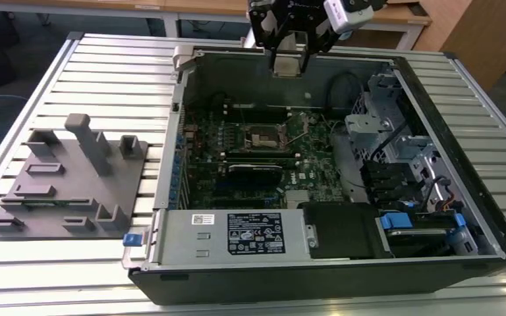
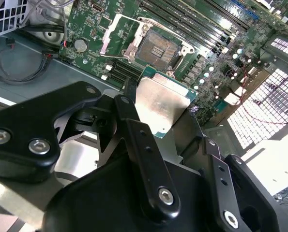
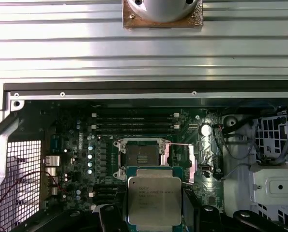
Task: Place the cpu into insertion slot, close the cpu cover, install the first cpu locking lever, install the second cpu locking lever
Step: 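Place the cpu into insertion slot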
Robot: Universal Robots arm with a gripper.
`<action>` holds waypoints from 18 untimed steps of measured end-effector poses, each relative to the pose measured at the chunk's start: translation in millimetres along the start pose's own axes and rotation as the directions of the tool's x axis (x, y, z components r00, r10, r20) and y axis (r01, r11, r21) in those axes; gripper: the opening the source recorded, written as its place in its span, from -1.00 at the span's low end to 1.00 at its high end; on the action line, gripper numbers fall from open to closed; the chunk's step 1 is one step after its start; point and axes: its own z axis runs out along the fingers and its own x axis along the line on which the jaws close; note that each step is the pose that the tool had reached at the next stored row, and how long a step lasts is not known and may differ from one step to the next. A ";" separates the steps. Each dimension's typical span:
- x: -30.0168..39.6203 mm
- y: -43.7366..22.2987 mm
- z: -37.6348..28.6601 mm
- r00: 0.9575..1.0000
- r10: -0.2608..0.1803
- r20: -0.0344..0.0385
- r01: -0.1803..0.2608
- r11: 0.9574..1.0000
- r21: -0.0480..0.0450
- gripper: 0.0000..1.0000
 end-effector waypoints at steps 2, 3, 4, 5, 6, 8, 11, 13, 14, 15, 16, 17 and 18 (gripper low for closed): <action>0.0 0.0 0.7 1.000 0.000 0.000 0.000 1.000 0.000 0.08; 0.0 -0.1 1.3 1.000 0.000 0.000 0.000 1.000 0.000 0.08; 0.0 -0.2 1.9 1.000 0.000 0.000 0.000 1.000 0.000 0.08; -0.1 -0.2 2.6 1.000 0.000 0.000 0.000 1.000 0.000 0.08; -0.1 -0.3 3.1 1.000 0.000 0.000 0.000 1.000 0.000 0.08; -0.1 -0.3 3.4 1.000 0.000 0.000 0.000 1.000 0.000 0.08; -0.1 -0.3 3.7 1.000 0.000 0.000 0.000 1.000 0.000 0.08; -0.1 -0.3 4.3 1.000 0.000 0.000 0.000 1.000 0.000 0.08; -0.1 -0.4 4.8 1.000 0.000 0.000 0.000 1.000 0.000 0.08; -0.1 -0.5 5.0 1.000 0.000 0.000 0.000 1.000 0.000 0.08; -0.1 -0.5 5.2 1.000 0.000 0.000 0.000 1.000 0.000 0.08; -0.1 -0.5 5.5 1.000 0.000 0.000 0.000 1.000 0.000 0.08; -0.1 -0.5 5.5 1.000 0.000 0.000 0.000 1.000 0.000 0.08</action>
